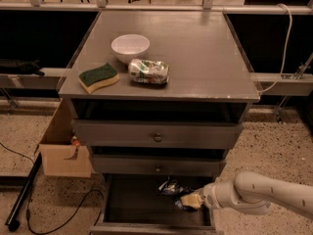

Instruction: Place blue chip bag into bottom drawer

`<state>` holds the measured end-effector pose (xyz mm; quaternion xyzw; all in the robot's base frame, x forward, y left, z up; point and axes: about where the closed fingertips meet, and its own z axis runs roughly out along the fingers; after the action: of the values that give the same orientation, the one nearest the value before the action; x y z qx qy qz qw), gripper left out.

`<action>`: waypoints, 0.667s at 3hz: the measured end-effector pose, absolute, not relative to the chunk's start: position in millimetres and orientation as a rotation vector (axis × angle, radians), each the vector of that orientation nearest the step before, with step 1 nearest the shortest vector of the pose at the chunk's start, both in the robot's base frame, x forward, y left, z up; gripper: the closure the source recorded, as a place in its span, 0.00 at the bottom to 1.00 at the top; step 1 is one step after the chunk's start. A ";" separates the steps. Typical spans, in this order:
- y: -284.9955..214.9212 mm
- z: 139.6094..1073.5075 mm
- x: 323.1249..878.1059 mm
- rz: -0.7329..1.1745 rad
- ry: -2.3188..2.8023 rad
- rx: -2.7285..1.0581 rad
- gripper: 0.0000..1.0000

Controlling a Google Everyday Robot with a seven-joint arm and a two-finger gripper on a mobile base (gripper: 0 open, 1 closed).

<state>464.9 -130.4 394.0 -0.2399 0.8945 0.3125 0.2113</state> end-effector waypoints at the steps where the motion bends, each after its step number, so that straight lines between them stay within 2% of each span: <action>1: -126.1 383.2 464.8 0.876 2.453 -0.567 1.00; 2: -117.1 345.7 474.6 0.877 2.448 -0.474 1.00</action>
Offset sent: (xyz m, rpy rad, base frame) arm 0.0044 0.0170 -0.0511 0.0969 -0.0237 -0.1714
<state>474.6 -117.1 345.7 -0.1738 0.8975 0.3216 0.2468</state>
